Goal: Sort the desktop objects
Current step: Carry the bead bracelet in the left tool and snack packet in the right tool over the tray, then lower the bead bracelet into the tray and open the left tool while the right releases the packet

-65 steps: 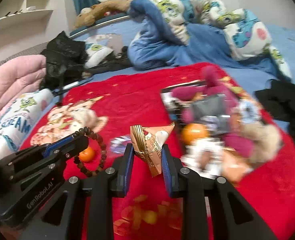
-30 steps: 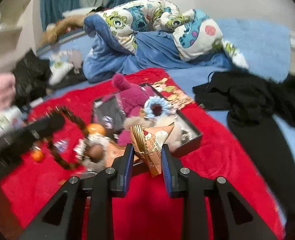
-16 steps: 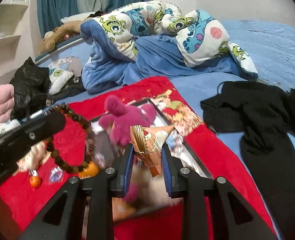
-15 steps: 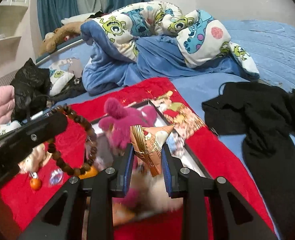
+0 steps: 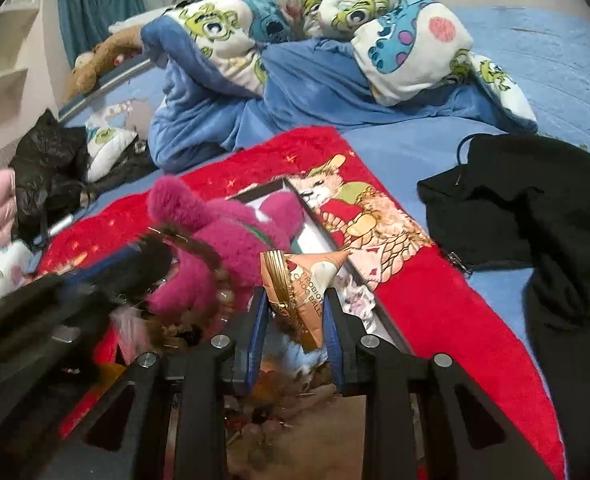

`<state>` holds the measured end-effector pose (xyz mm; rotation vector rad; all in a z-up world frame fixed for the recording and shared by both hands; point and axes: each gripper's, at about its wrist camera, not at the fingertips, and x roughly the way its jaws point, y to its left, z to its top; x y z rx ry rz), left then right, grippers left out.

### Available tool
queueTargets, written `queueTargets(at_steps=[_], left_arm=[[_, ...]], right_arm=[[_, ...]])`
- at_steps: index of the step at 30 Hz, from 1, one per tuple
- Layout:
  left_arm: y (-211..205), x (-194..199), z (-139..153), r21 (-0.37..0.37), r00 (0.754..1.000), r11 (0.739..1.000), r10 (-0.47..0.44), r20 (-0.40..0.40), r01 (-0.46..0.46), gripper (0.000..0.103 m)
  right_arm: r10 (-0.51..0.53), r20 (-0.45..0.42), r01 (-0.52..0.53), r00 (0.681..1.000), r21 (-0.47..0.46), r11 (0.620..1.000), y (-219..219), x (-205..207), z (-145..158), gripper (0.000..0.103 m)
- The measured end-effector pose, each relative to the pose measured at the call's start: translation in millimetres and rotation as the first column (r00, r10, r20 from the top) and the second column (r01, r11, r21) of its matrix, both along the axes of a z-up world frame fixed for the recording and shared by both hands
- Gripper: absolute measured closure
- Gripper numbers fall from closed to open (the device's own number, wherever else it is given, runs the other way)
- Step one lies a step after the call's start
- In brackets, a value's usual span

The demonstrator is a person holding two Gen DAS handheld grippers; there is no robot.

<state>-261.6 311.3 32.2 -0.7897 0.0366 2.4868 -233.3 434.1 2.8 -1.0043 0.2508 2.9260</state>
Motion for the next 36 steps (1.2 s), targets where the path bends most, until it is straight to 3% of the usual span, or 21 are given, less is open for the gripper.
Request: queueTargets(at_steps=[7, 22, 23, 25, 26, 32, 36], left_arm=[[3.4, 3.3, -10.8, -0.098, 0.999, 0.995, 0.028, -0.045, -0.032, 0.092], [-5.5, -2.4, -14.8, -0.078, 0.997, 0.994, 0.075, -0.008, -0.075, 0.090], [-6.5, -3.1, -14.3, -0.078, 0.997, 0.994, 0.082, -0.005, -0.082, 0.086], [-7.3, -4.5, -13.7, -0.093, 0.995, 0.991, 0.101, 0.002, -0.101, 0.060], [-7.6, -5.0, -13.2, -0.102, 0.994, 0.989, 0.109, 0.005, -0.108, 0.055], [-18.4, -6.1, -7.1, -0.054, 0.992, 0.991, 0.126, 0.013, -0.125, 0.046], [-29.4, -10.7, -6.3, -0.045, 0.984, 0.983, 0.178, 0.023, -0.177, 0.022]], right_arm=[[0.007, 0.012, -0.007, 1.000, -0.005, 1.000, 2.2, -1.2, -8.5, 0.077], [-0.004, 0.024, 0.005, 1.000, -0.039, 0.999, 5.9, -3.2, -12.9, 0.076], [-0.004, 0.028, 0.005, 1.000, -0.046, 0.999, 6.6, -3.3, -13.0, 0.075], [-0.006, 0.032, 0.007, 0.999, -0.048, 0.999, 6.4, -3.7, -11.4, 0.074], [-0.005, 0.031, 0.006, 1.000, -0.042, 0.999, 5.6, -3.6, -10.7, 0.074], [-0.017, 0.026, 0.016, 1.000, 0.005, 1.000, 0.5, -3.1, -5.1, 0.073], [-0.035, 0.012, 0.035, 0.999, 0.028, 0.999, 0.5, -0.5, -0.2, 0.069]])
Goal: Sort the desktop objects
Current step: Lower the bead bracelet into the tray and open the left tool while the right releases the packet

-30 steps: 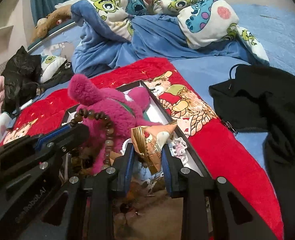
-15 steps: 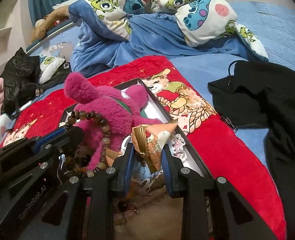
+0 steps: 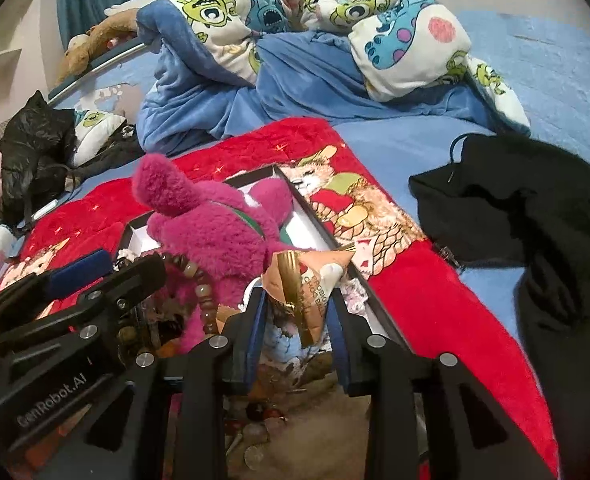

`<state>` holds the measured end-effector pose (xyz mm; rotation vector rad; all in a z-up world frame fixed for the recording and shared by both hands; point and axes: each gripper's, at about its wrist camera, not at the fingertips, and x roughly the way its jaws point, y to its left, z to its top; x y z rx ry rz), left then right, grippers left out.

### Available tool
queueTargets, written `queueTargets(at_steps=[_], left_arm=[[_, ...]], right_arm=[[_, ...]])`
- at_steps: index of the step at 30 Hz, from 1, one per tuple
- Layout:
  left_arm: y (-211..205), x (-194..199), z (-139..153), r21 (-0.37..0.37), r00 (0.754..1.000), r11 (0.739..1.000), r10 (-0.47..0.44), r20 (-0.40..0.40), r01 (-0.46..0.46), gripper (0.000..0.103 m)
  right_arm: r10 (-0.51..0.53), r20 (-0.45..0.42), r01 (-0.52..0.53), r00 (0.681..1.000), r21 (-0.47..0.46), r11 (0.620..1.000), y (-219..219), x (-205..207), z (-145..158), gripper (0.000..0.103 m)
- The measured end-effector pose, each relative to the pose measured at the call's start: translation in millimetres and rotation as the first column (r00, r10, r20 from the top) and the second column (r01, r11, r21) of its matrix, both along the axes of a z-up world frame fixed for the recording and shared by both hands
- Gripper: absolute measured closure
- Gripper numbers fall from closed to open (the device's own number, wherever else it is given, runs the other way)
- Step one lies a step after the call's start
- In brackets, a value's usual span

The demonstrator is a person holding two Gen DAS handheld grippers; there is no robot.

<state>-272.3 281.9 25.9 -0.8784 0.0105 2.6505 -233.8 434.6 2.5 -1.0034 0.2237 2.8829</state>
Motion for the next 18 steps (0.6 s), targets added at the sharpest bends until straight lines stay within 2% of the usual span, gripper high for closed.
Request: queueTargets(at_steps=[1, 3, 4, 5, 7, 8, 10, 13, 18], left_arm=[[-2.9, -0.5, 0.5, 0.002, 1.000, 1.000, 0.013, -0.008, -0.013, 0.014], [-9.3, -2.1, 3.0, 0.003, 0.999, 0.999, 0.041, -0.025, -0.041, 0.003], [-12.5, -2.1, 4.9, 0.008, 0.998, 0.999, 0.049, -0.034, -0.049, 0.000], [-16.8, -2.2, 7.2, 0.023, 0.998, 0.999, 0.050, -0.041, -0.049, 0.000], [-23.7, -3.2, 11.8, 0.051, 0.999, 0.998, 0.036, -0.039, -0.034, 0.000], [-25.0, -3.4, 13.6, 0.054, 0.999, 0.998, 0.030, -0.038, -0.028, 0.000], [-25.7, -1.3, 17.4, 0.037, 0.998, 0.999, 0.036, -0.054, -0.034, 0.000], [-23.0, 2.6, 20.7, -0.006, 0.995, 0.999, 0.048, -0.087, -0.048, 0.000], [-20.6, 5.2, 21.7, -0.018, 0.995, 0.999, 0.043, -0.093, -0.044, 0.000]], right_arm=[[-0.010, -0.006, 0.010, 1.000, 0.007, 1.000, 1.0, 1.6, 1.6, 0.062], [-0.016, -0.024, 0.016, 1.000, 0.023, 1.000, 2.1, 4.8, 5.6, 0.057], [-0.022, -0.027, 0.022, 0.999, 0.029, 0.999, 3.4, 5.1, 7.2, 0.050], [-0.034, -0.035, 0.036, 0.999, 0.033, 0.999, 5.9, 7.0, 9.7, 0.039], [-0.046, -0.057, 0.047, 0.997, 0.017, 0.999, 11.5, 10.7, 14.6, 0.025], [-0.057, -0.061, 0.058, 0.996, 0.014, 0.998, 13.8, 11.8, 16.3, 0.014], [-0.088, -0.070, 0.089, 0.994, 0.017, 0.996, 18.3, 14.3, 19.8, 0.000], [-0.087, -0.083, 0.087, 0.993, -0.005, 0.996, 22.2, 17.3, 25.9, 0.000], [-0.087, -0.092, 0.087, 0.992, 0.005, 0.996, 20.3, 20.7, 32.3, 0.000]])
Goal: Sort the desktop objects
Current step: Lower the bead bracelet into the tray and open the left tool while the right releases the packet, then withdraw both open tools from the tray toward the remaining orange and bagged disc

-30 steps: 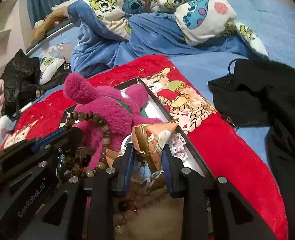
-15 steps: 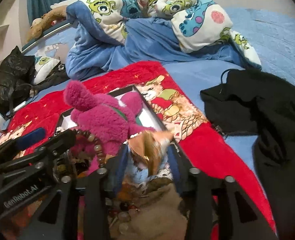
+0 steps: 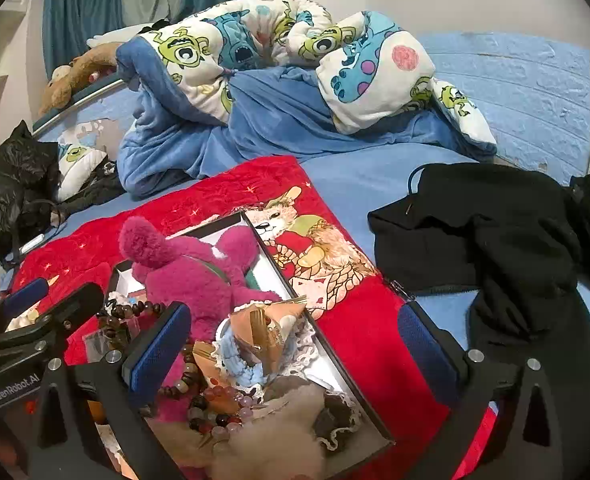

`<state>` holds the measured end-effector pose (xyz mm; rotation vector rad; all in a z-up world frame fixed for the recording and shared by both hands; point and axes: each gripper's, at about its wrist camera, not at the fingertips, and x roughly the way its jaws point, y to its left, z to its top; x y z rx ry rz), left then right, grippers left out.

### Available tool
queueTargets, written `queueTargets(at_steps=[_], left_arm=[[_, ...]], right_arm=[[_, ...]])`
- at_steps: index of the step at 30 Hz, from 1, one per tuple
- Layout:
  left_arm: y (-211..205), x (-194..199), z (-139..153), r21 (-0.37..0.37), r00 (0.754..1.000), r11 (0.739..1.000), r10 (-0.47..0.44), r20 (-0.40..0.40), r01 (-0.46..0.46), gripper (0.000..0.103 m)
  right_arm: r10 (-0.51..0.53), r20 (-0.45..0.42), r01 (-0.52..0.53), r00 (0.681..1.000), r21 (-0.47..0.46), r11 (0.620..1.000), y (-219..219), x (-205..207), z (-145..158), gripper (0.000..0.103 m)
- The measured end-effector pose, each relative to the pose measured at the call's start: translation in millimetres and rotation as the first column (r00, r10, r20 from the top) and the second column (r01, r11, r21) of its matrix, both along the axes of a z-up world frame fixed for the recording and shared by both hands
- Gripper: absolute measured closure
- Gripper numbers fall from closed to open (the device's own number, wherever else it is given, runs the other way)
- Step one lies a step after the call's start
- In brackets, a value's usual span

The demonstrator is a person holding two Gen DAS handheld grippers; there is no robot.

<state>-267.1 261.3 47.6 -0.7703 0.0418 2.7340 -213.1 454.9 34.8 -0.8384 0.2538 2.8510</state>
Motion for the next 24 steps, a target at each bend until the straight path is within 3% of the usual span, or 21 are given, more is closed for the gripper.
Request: queueTargets(at_steps=[15, 24], left_arm=[[-11.4, 3.8, 7.2, -0.003, 1.000, 1.000, 0.021, -0.023, -0.021, 0.000], [-33.3, 9.8, 16.6, -0.020, 0.998, 0.998, 0.054, -0.034, -0.055, 0.000]], right_arm=[[0.012, -0.003, -0.012, 1.000, -0.007, 1.000, -2.9, 0.2, 0.8, 0.000], [0.057, -0.008, -0.056, 0.998, 0.012, 0.998, -32.2, -0.3, 8.3, 0.000]])
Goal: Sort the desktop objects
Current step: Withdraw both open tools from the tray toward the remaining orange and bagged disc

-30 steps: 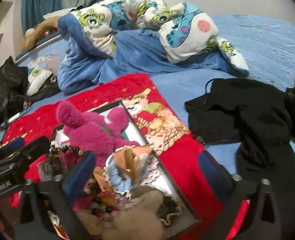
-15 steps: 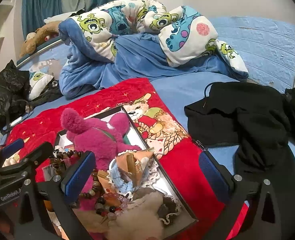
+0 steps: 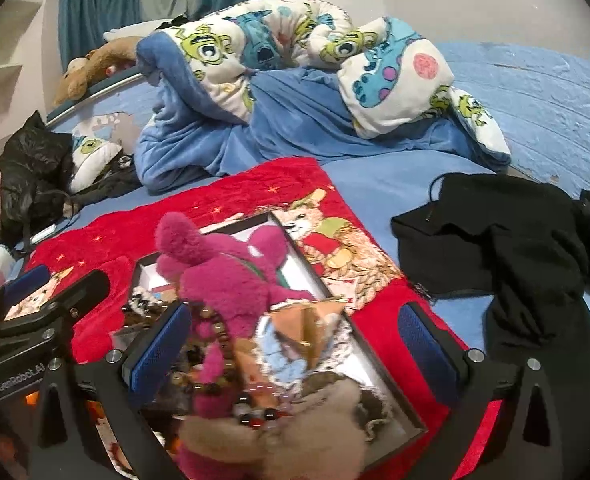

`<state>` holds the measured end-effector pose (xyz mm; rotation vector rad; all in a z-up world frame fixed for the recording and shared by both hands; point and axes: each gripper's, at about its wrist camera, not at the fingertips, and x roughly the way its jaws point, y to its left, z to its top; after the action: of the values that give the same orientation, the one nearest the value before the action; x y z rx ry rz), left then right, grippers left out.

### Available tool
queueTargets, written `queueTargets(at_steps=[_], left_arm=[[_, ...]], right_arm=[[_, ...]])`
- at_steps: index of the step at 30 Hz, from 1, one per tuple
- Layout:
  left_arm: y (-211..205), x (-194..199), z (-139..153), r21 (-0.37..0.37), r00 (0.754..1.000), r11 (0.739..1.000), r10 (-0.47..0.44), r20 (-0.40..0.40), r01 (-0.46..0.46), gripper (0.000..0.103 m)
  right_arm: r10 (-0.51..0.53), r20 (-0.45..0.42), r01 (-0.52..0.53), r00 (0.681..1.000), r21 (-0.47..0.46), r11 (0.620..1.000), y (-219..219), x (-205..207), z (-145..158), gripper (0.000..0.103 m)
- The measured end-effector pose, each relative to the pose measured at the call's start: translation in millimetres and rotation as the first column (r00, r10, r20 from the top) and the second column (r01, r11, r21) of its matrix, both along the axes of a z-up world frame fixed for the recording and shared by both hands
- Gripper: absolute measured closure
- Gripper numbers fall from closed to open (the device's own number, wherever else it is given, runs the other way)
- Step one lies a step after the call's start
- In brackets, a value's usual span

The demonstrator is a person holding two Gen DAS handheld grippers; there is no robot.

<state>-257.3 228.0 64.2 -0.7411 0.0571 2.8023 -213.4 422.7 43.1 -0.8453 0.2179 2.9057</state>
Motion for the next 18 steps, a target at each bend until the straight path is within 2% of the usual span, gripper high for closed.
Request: queueTargets(at_steps=[7, 18], left_arm=[[-43.7, 8.7, 11.7, -0.035, 0.998, 0.998, 0.055, -0.026, -0.056, 0.000], [-163.5, 17.8, 23.1, -0.030, 0.979, 0.979, 0.202, -0.026, -0.203, 0.000]], right_arm=[[0.045, -0.020, -0.046, 0.999, -0.025, 0.999, -35.8, -2.3, 10.3, 0.000], [0.192, -0.029, -0.192, 0.981, 0.011, 0.981, -129.3, -11.3, 26.1, 0.000]])
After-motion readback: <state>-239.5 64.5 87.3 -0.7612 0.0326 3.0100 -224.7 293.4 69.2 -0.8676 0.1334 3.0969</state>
